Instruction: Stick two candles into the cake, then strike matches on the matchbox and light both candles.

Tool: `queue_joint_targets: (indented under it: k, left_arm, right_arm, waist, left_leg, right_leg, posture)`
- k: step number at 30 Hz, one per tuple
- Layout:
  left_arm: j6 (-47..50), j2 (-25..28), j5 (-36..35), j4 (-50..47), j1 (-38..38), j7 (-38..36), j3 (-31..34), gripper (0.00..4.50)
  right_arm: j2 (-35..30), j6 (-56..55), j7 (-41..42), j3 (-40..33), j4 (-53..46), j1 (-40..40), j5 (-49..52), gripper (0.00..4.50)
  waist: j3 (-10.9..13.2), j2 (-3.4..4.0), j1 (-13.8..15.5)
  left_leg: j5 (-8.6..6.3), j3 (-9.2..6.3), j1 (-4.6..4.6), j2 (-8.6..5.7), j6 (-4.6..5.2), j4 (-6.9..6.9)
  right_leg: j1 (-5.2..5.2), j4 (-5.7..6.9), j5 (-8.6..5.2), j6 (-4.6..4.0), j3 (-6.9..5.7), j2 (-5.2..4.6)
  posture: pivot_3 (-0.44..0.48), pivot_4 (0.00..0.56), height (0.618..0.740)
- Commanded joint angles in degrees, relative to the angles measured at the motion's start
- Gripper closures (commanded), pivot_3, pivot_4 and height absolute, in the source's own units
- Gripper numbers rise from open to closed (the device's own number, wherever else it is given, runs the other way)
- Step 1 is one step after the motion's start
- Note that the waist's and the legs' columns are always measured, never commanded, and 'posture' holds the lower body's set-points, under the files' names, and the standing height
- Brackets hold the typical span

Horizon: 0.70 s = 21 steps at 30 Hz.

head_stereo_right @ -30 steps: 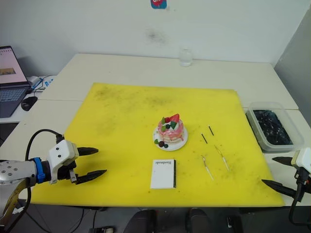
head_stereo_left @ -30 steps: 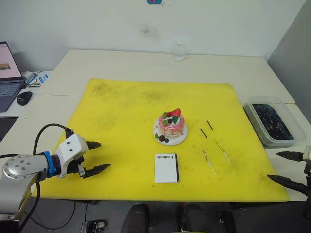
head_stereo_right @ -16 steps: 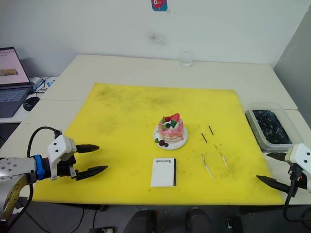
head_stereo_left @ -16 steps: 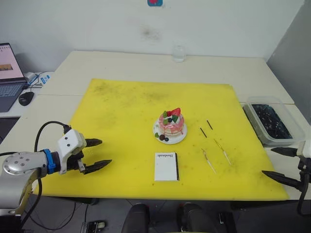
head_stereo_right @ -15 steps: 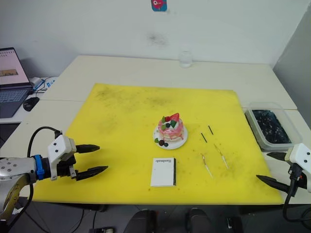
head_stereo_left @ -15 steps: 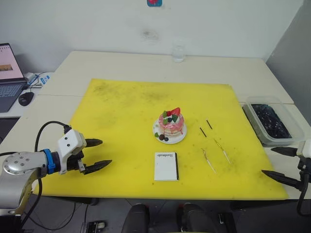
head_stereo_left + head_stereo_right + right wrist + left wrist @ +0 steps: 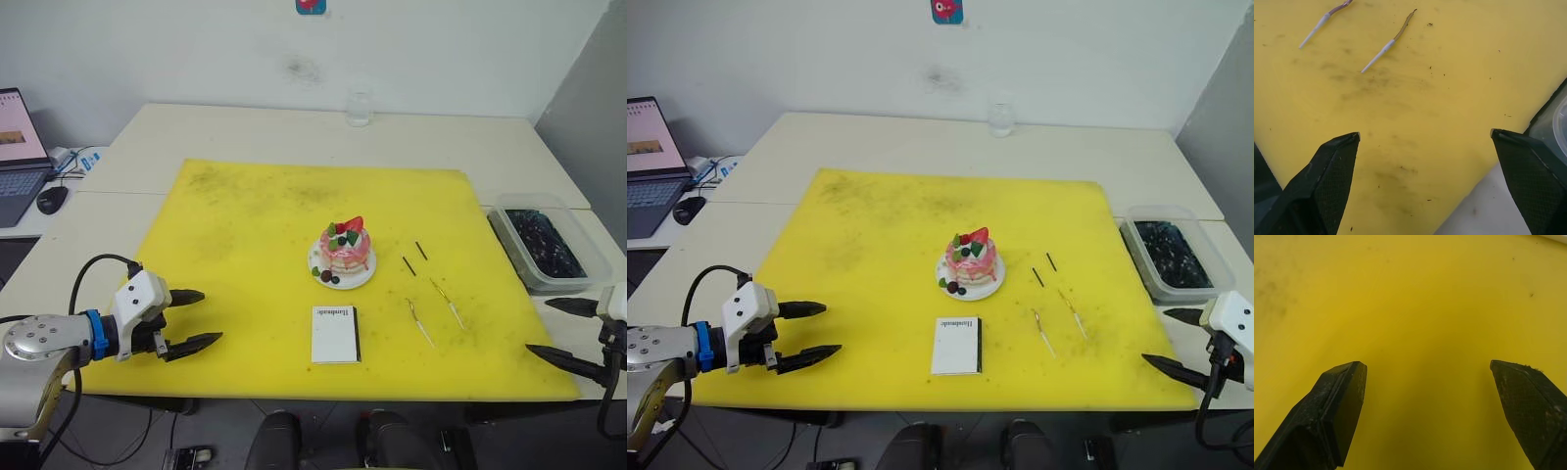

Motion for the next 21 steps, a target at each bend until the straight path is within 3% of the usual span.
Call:
queue_joint_targets:
  k: [1, 10, 16, 21]
  left_arm:
    - [0.3, 0.6, -1.4, -3.3, 0.1, -0.3, 1.4, 0.0]
    - [6.6, -1.3, -9.3, -16.4, -0.2, -0.9, -1.9, 0.0]
    - [9.3, -3.0, -14.1, -22.9, -1.7, -0.8, -5.0, 0.0]
    - [11.1, -5.0, -17.8, -26.9, -2.9, 0.3, -7.1, 0.0]
  right_arm:
    - [0.3, 0.5, -1.1, -1.1, -2.3, -0.7, 0.3, 0.03]
    - [5.9, 9.2, -10.5, -3.0, -16.5, 0.0, 4.5, 0.03]
    - [10.8, 18.1, -20.7, -0.6, -25.5, -0.7, 6.1, 0.03]
    - [15.2, 22.6, -30.0, 5.9, -29.7, -1.1, 3.5, 0.03]
  waist:
    - [0.0, 0.0, 0.0]
    - [0.0, 0.02, 0.0]
    - [0.0, 0.03, 0.0]
    - [0.0, 0.04, 0.0]
  left_leg:
    - [0.0, 0.0, 0.0, 0.0, 0.0, 0.0]
    - [0.0, -0.04, -0.03, 0.0, 0.0, 0.0]
    - [0.0, -0.05, -0.02, 0.0, 0.0, 0.02]
    - [0.0, -0.03, -0.01, -0.01, 0.0, 0.03]
  right_leg:
    - [0.0, 0.0, 0.0, 0.0, 0.0, 0.0]
    - [0.0, 0.0, 0.05, 0.09, -0.02, -0.01]
    - [0.01, 0.0, 0.09, 0.16, -0.02, 0.01]
    - [0.01, 0.01, 0.01, 0.03, 0.02, 0.02]
  posture:
    - [0.0, 0.15, 0.74]
    - [0.0, 0.15, 0.74]
    - [0.0, 0.15, 0.74]
    - [0.0, 0.15, 0.74]
